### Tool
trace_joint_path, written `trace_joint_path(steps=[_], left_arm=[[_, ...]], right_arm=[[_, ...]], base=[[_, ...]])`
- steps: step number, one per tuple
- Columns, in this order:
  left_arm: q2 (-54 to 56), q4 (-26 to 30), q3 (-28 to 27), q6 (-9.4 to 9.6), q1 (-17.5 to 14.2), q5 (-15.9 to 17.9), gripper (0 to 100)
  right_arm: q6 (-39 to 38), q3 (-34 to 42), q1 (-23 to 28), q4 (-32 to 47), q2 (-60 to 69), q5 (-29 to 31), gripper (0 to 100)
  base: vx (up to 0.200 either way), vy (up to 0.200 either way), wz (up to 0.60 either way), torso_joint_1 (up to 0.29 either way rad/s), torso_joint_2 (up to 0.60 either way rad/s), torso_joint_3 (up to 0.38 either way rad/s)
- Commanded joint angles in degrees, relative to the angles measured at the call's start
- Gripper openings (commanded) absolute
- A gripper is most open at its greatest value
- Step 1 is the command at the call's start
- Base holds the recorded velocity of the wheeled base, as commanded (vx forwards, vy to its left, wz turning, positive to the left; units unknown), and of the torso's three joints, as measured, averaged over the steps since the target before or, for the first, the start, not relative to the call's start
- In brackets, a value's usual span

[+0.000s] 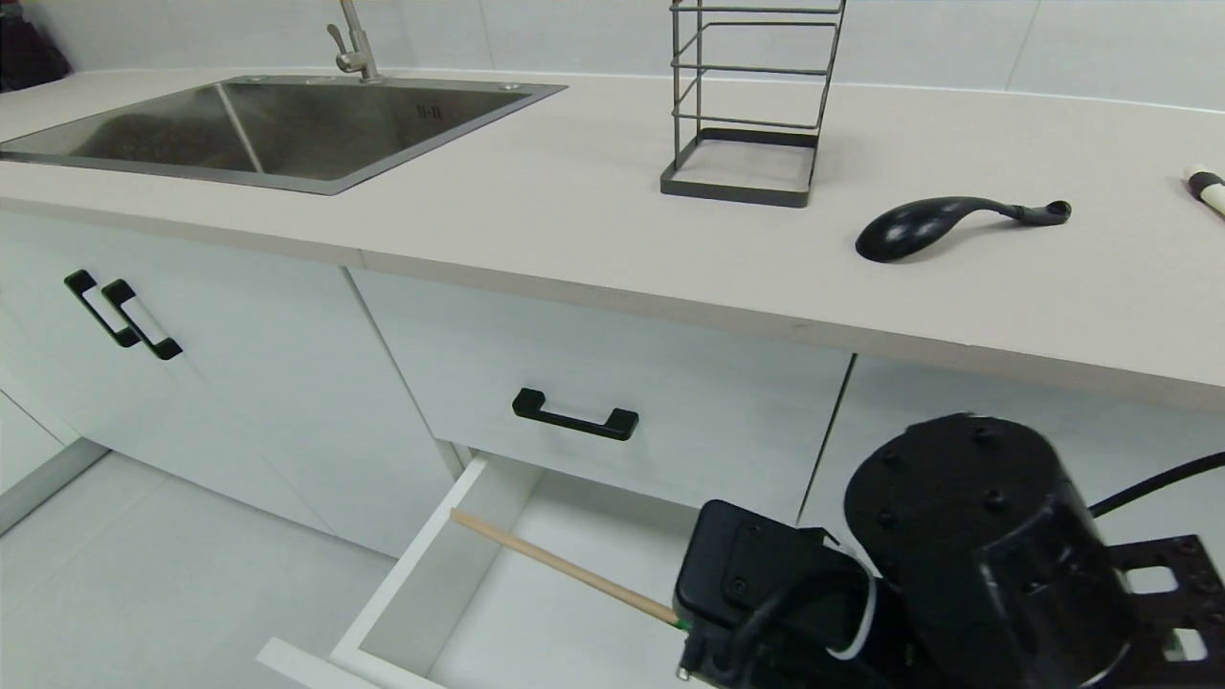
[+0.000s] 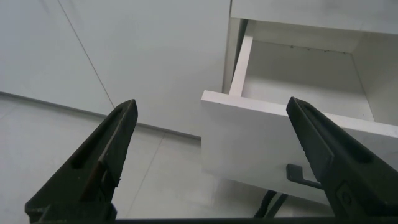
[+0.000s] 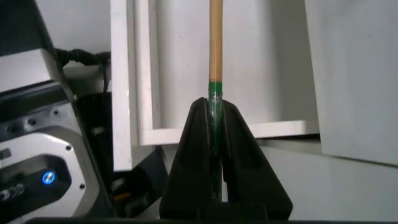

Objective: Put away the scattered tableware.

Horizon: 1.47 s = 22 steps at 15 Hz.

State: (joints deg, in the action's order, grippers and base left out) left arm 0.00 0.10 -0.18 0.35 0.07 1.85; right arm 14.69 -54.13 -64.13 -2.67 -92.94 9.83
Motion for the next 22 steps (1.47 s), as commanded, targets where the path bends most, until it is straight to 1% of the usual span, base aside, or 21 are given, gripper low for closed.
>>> trace_joint_path(steps=[1, 3, 5, 8, 11, 15, 20, 22], left_arm=[[0.0, -0.01, 0.01, 0.0, 0.01, -0.01, 100], [0.0, -0.01, 0.01, 0.0, 0.01, -0.01, 100], [0.0, -0.01, 0.01, 0.0, 0.01, -0.01, 100], [0.0, -0.01, 0.01, 0.0, 0.01, -0.01, 100], [0.0, -0.01, 0.01, 0.0, 0.01, -0.01, 100], [0.0, -0.01, 0.09, 0.0, 0.01, -0.01, 100], [0.0, -0.01, 0.01, 0.0, 0.01, -0.01, 100], [0.0, -0.01, 0.01, 0.0, 0.01, -0.01, 100]], right_arm=[[-1.33, -3.79, -0.03, -1.46, -8.4, 1.78, 0], [-2.47, -7.49, -0.03, -1.46, -12.26, 3.27, 0], [-3.88, -8.89, -0.03, -1.46, -15.16, 5.73, 0], [-8.36, -9.86, -0.11, -1.11, -18.15, 7.31, 0], [-11.7, -13.2, -0.03, -0.76, -20.97, 9.16, 0], [-12.4, -16.63, -0.03, 4.43, -23.07, 9.16, 0], [-12.4, -18.03, 0.06, 4.43, -25.89, 9.69, 0], [-12.4, -18.82, 1.03, 4.34, -26.77, 9.69, 0]], base=[[0.0, 0.0, 0.0, 0.0, 0.0, 0.0], [0.0, 0.0, 0.0, 0.0, 0.0, 0.0], [0.0, 0.0, 0.0, 0.0, 0.0, 0.0], [0.0, 0.0, 0.0, 0.0, 0.0, 0.0], [0.0, 0.0, 0.0, 0.0, 0.0, 0.0], [0.0, 0.0, 0.0, 0.0, 0.0, 0.0], [0.0, 0.0, 0.0, 0.0, 0.0, 0.0], [0.0, 0.0, 0.0, 0.0, 0.0, 0.0]])
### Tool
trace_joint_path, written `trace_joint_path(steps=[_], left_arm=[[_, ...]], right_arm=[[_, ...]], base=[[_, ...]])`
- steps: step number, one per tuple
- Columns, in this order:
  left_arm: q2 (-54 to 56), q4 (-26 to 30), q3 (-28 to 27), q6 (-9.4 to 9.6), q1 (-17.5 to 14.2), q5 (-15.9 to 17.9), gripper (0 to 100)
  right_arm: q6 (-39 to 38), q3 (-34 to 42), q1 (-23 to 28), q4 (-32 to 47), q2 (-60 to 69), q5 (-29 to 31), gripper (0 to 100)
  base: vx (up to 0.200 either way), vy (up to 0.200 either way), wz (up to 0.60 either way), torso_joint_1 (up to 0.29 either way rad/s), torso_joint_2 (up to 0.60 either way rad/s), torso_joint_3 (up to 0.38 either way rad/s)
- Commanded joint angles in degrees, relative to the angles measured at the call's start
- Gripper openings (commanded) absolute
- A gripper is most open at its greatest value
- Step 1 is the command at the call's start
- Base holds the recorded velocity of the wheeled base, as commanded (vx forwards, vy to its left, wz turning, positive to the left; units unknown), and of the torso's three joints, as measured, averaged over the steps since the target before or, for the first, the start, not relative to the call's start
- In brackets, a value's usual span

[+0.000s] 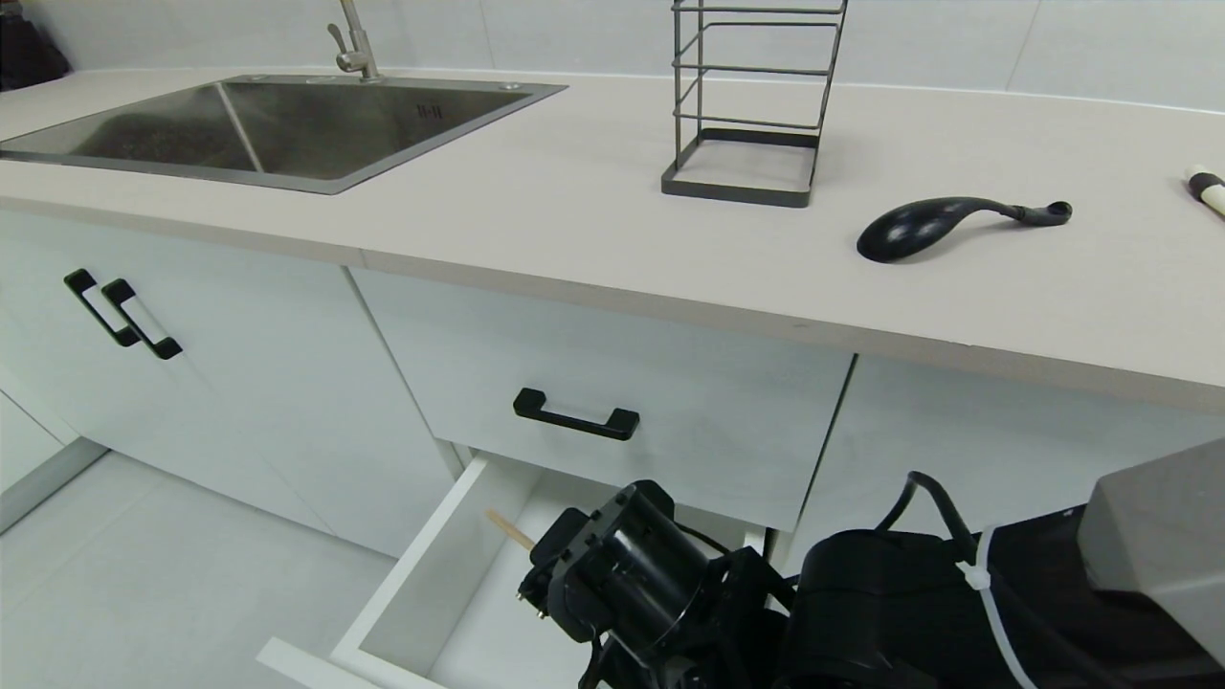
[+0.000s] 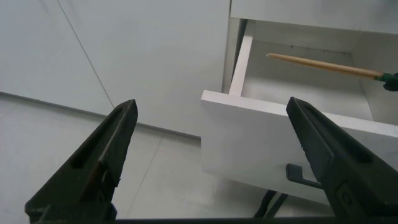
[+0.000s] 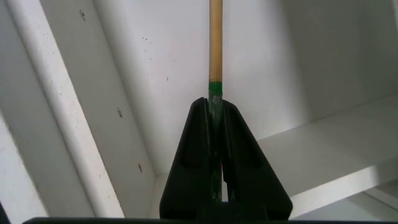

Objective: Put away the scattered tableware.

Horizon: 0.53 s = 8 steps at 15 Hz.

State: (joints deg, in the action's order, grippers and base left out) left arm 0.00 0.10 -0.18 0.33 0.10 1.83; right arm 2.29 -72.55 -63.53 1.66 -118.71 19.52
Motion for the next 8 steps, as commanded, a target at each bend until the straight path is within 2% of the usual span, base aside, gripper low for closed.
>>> trace_joint_path(steps=[1, 8], left_arm=[[0.0, -0.01, 0.09, 0.02, -0.01, 0.02, 100], [0.0, -0.01, 0.01, 0.02, -0.01, 0.02, 100]], right_arm=[[-0.01, -0.49, 0.77, -0.08, -1.26, -0.01, 0], [-0.01, 0.56, 3.5, -6.05, -5.39, 0.79, 0]], base=[[0.0, 0.0, 0.0, 0.0, 0.0, 0.0], [0.0, 0.0, 0.0, 0.0, 0.0, 0.0]])
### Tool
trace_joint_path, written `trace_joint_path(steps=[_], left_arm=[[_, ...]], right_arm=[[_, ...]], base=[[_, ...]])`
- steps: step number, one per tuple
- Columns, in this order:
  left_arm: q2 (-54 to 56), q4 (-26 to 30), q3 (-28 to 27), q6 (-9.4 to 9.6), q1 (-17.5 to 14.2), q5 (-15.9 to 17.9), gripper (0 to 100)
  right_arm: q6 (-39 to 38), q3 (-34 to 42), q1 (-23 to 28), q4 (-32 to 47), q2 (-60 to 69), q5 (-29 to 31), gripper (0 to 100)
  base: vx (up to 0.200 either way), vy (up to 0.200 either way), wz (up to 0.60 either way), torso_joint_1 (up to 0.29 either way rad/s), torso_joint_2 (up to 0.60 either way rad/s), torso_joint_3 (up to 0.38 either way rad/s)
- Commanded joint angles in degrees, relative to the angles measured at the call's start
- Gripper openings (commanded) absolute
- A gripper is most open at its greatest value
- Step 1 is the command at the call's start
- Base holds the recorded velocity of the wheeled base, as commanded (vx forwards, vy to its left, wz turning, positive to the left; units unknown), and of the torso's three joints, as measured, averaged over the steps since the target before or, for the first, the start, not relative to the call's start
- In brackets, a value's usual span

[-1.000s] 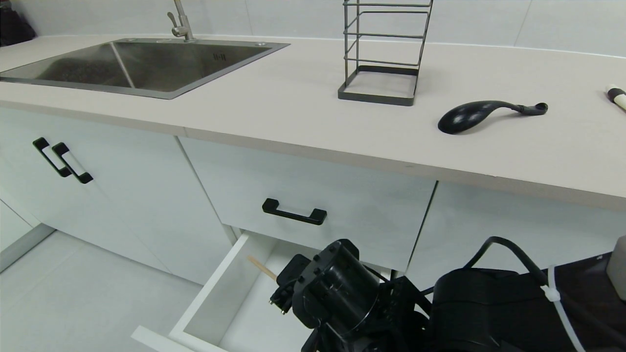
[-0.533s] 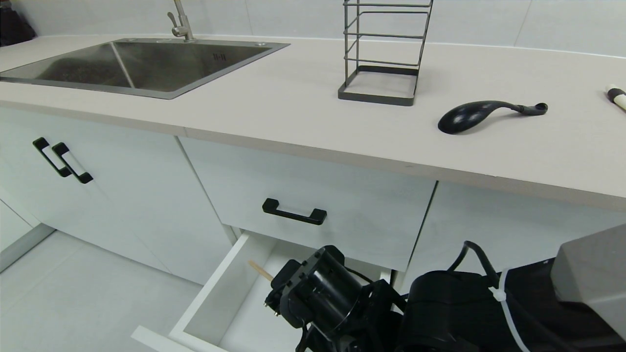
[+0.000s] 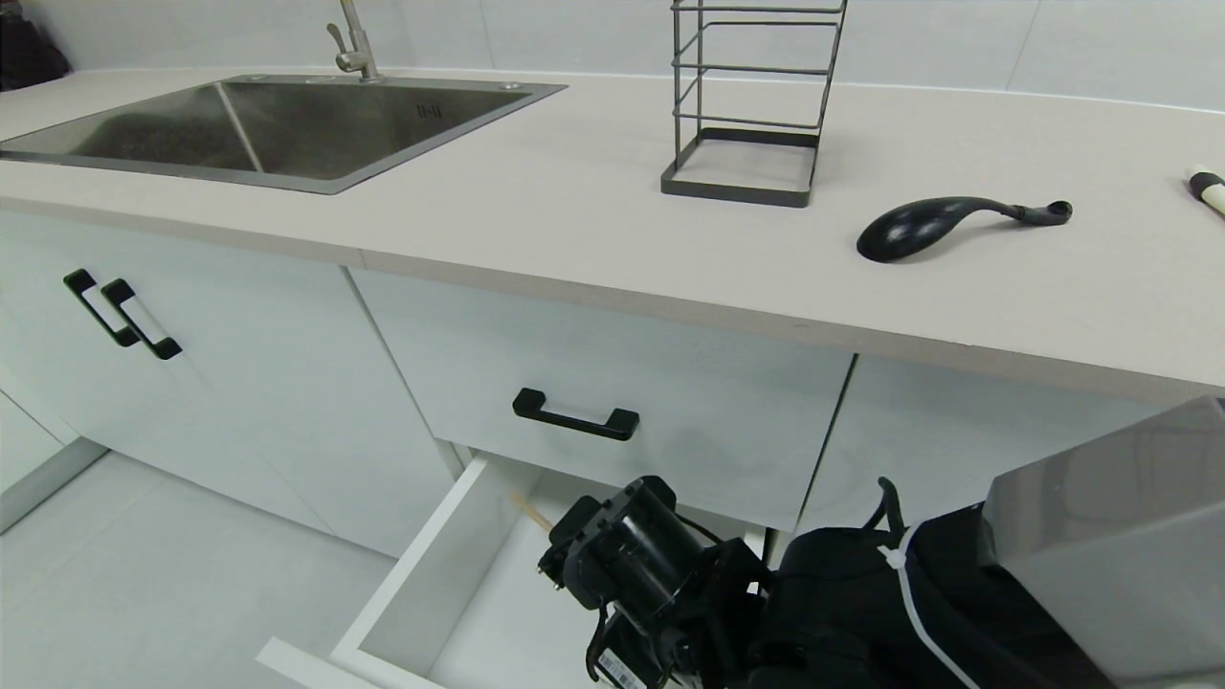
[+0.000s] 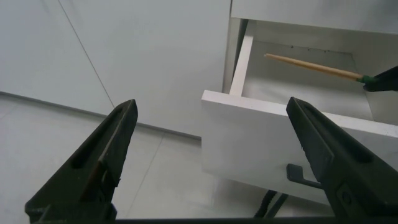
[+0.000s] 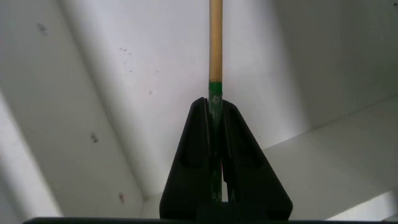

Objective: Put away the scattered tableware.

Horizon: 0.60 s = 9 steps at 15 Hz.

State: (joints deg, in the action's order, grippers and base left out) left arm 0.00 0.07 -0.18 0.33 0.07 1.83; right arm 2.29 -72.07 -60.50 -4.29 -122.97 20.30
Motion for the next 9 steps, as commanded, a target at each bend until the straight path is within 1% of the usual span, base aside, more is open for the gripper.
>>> trace_joint_path(steps=[1, 3, 4, 9], left_arm=[[0.0, 0.01, 0.01, 0.02, 0.01, 0.02, 100], [0.0, 0.01, 0.01, 0.02, 0.01, 0.02, 100], [0.0, 0.01, 0.01, 0.02, 0.01, 0.02, 100], [0.0, 0.01, 0.01, 0.02, 0.01, 0.02, 100]], right_arm=[[-0.01, 0.0, 0.56, -1.77, -2.01, 0.09, 0], [0.08, 0.35, 1.44, -6.7, -4.12, 0.18, 0], [0.08, 0.35, 1.62, -7.84, -4.74, 0.09, 0], [0.08, 0.18, 2.23, -8.54, -6.32, 0.09, 0]], base=[[0.0, 0.0, 0.0, 0.0, 0.0, 0.0], [0.0, 0.0, 0.0, 0.0, 0.0, 0.0], [0.0, 0.0, 0.0, 0.0, 0.0, 0.0], [0.0, 0.0, 0.0, 0.0, 0.0, 0.0]])
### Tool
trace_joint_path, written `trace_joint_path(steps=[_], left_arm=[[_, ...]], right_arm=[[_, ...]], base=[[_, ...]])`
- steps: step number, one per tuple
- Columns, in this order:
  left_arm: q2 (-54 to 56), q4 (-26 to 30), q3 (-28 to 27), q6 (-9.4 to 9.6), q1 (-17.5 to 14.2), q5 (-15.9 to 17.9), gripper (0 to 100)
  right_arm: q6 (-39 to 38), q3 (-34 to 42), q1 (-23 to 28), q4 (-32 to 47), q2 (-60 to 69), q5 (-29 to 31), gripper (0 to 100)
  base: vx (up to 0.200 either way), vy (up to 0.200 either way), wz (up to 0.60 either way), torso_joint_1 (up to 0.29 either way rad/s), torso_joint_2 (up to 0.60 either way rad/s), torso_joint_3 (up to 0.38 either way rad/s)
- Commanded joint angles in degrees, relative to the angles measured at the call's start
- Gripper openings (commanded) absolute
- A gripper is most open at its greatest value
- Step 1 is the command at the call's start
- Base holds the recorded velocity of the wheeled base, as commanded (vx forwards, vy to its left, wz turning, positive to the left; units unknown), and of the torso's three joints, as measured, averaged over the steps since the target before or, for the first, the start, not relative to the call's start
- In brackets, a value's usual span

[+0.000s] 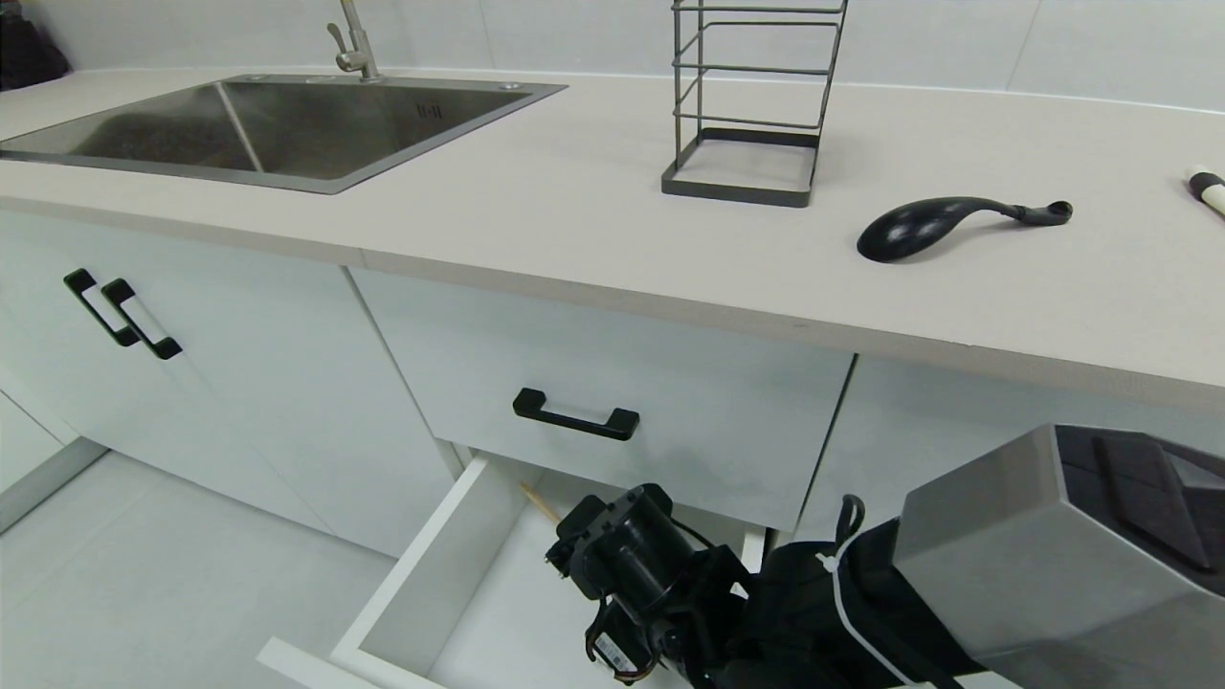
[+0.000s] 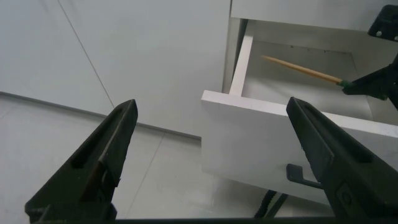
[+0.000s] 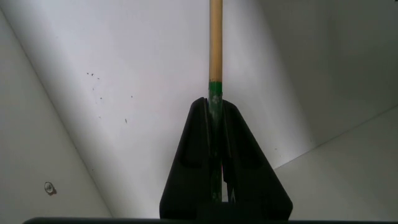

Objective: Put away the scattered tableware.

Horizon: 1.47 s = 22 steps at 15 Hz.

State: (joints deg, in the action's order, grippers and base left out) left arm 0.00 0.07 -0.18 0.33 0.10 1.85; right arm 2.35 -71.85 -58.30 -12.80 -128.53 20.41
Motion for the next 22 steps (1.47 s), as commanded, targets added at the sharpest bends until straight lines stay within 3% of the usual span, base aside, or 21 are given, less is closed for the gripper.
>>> trace_joint_path(steps=[1, 22], left_arm=[[0.0, 0.01, 0.01, 0.02, -0.01, -0.01, 100], [0.0, 0.01, 0.01, 0.02, -0.01, -0.01, 100]], right_arm=[[0.02, 0.04, 0.11, -0.82, -1.29, -0.02, 0], [0.64, -2.42, 0.38, -3.64, -7.09, -0.72, 0]], base=[[0.0, 0.0, 0.0, 0.0, 0.0, 0.0], [0.0, 0.0, 0.0, 0.0, 0.0, 0.0]])
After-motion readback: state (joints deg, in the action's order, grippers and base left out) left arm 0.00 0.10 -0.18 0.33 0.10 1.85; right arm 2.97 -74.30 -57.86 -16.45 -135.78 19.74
